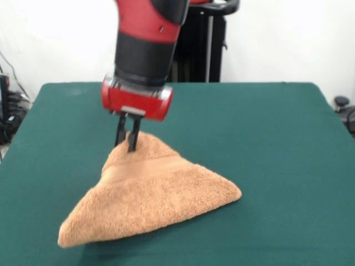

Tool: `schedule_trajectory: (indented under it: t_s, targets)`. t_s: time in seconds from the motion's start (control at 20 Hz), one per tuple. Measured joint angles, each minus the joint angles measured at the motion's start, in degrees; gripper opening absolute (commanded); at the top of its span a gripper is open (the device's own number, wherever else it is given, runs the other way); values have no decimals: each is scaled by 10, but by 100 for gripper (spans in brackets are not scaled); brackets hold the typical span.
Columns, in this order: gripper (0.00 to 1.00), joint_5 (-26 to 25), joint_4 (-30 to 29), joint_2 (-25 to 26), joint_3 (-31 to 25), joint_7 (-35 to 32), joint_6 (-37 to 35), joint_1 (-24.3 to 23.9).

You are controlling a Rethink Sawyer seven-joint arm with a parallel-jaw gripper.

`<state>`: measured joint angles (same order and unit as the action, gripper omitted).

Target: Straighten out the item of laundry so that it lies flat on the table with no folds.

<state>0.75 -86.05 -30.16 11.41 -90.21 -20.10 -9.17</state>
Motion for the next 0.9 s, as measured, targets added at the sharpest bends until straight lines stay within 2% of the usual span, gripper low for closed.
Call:
schedule_trajectory:
  t_s: [0.4, 0.9]
  targets:
    - [0, 7, -36, -59, 18, 0, -20, 29]
    - [0, 7, -66, -86, 30, 0, -29, 25]
